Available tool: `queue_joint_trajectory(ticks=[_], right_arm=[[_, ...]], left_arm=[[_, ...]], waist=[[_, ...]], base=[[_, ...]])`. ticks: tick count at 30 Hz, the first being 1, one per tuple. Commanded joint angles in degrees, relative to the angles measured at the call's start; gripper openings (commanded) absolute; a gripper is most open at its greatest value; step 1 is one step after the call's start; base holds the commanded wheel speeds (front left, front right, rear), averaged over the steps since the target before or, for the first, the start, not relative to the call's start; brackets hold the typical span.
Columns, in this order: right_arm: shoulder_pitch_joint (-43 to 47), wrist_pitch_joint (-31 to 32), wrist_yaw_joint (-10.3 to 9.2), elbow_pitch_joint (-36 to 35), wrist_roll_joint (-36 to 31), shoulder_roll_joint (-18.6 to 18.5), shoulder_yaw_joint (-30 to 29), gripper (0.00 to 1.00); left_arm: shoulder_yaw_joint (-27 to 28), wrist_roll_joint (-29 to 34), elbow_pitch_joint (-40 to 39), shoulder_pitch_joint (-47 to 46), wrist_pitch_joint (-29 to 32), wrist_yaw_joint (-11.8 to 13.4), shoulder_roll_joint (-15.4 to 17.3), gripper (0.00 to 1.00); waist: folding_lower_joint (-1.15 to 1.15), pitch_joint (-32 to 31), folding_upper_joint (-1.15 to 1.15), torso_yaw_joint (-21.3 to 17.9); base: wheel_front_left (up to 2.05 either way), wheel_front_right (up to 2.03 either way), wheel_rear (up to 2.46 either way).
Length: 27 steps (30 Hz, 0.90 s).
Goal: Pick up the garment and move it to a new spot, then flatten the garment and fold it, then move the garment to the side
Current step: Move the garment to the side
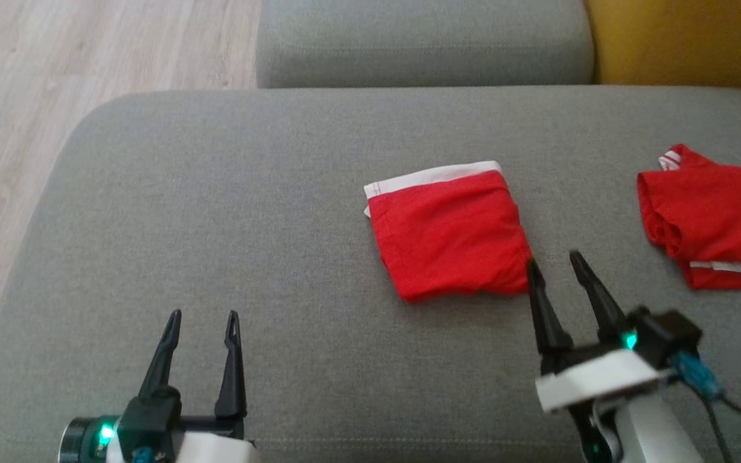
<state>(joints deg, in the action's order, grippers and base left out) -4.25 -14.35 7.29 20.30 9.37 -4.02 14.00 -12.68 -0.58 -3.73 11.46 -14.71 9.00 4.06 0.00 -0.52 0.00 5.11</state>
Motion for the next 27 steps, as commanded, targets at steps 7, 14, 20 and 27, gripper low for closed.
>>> queue_joint_trajectory(ticks=[7, 14, 20, 27], right_arm=[[-16.06, 1.11, 0.2, 11.37, 5.78, -1.81, 5.22, 1.0], [-27.89, 7.05, 0.2, 23.93, 6.64, -5.79, 2.72, 1.0], [-32.97, 12.5, 0.2, 31.45, 6.62, -8.57, 3.53, 1.0], [-34.67, 17.21, 0.2, 35.06, 12.29, -7.97, 7.96, 0.0]], left_arm=[[0.16, 0.22, -3.43, -6.69, -0.29, -1.15, 0.24, 1.0], [-1.66, -0.2, -3.61, -10.02, -0.29, -1.91, -0.17, 1.0], [-2.15, -0.58, -3.22, -11.15, -0.29, -1.23, -0.55, 1.0], [-2.47, -0.2, -3.03, -12.07, -0.29, -0.63, -0.69, 1.0]], waist=[[0.0, 6.03, 0.0, 1.23], [0.0, 10.35, 0.0, 3.41], [0.0, 11.97, 0.0, 4.35], [0.0, 12.97, 0.0, 3.87]], base=[[0.0, 0.0, 0.0], [0.0, 0.0, 0.0], [0.0, 0.0, 0.0], [0.0, 0.0, 0.0]])
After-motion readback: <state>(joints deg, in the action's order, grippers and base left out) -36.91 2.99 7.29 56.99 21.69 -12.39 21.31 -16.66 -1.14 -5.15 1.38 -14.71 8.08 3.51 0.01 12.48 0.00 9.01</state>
